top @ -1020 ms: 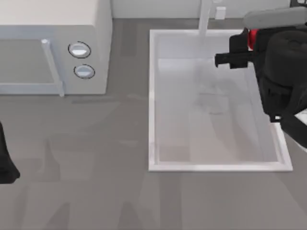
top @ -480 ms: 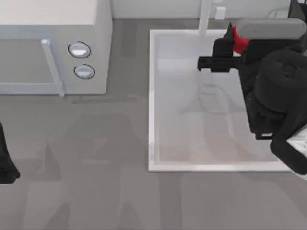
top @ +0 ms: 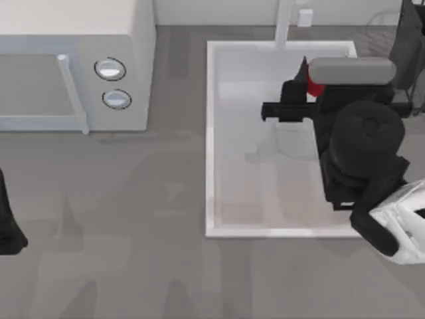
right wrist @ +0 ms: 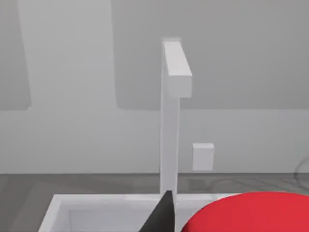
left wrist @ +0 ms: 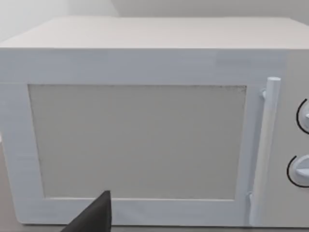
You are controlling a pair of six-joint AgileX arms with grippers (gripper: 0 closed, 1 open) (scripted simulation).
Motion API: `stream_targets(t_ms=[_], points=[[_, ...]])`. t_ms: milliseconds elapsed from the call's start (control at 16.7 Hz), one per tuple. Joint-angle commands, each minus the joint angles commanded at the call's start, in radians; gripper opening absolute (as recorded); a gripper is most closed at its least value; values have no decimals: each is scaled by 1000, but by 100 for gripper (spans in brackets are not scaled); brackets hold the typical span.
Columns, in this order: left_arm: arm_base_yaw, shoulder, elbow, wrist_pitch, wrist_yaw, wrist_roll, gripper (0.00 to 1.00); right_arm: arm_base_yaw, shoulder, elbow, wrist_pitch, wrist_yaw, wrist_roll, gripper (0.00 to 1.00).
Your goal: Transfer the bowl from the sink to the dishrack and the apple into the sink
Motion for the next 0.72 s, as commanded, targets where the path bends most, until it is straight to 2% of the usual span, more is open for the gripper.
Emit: stream_targets(t_ms=[420, 720], points=[[0, 0, 0, 0, 0, 0, 100, 0, 352, -65, 436, 1, -5, 0], [0, 0, 0, 0, 0, 0, 100, -1, 416, -76, 505, -1, -5, 0]])
